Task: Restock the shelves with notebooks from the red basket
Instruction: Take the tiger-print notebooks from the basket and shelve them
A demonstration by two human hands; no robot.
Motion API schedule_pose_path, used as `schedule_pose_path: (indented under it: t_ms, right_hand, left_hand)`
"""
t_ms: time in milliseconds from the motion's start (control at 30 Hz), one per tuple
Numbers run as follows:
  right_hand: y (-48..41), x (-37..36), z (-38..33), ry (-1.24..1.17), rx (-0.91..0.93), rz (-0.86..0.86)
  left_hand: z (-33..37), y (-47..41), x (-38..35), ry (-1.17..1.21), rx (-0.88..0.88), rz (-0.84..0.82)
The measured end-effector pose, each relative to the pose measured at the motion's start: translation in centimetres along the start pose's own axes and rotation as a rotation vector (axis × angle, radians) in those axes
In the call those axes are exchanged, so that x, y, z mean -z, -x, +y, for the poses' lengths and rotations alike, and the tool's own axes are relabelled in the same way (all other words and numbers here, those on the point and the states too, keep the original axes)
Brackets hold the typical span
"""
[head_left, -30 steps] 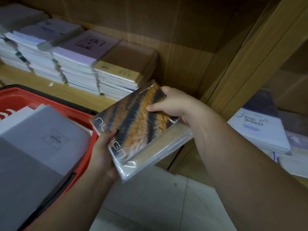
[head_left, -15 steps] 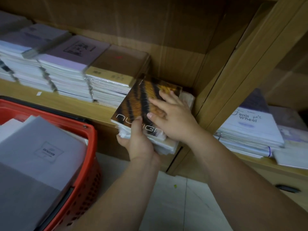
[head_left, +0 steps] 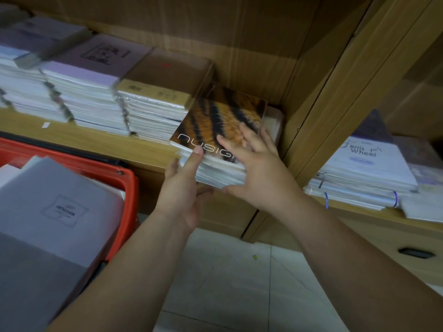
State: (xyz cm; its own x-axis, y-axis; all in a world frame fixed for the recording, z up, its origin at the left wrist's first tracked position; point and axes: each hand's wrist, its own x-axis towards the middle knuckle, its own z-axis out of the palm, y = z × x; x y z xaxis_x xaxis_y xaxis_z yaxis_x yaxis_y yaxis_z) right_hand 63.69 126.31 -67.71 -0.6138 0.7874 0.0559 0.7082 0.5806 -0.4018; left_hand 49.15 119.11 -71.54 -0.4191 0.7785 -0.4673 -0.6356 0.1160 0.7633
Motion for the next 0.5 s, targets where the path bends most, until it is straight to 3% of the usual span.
schedule_pose_path:
  t_ms: [167,367,500]
  right_hand:
    - [-2.0,0.9,0.4,0.071,-0.023,-0.004]
    - [0.4,-3.0,-0.7,0.323,-0.018,0.308]
    - [0.2,-4.7,0.3,0.423,-0.020,0.361]
  left_hand:
    - [1.2,-1.0,-1.2,-0.008,0.055,0.008]
    - [0.3,-0.1,-0.5,-0.108,-0.012,-0.009]
    - [0.1,-0.8,0.9,-0.262,-0.095,-0.017]
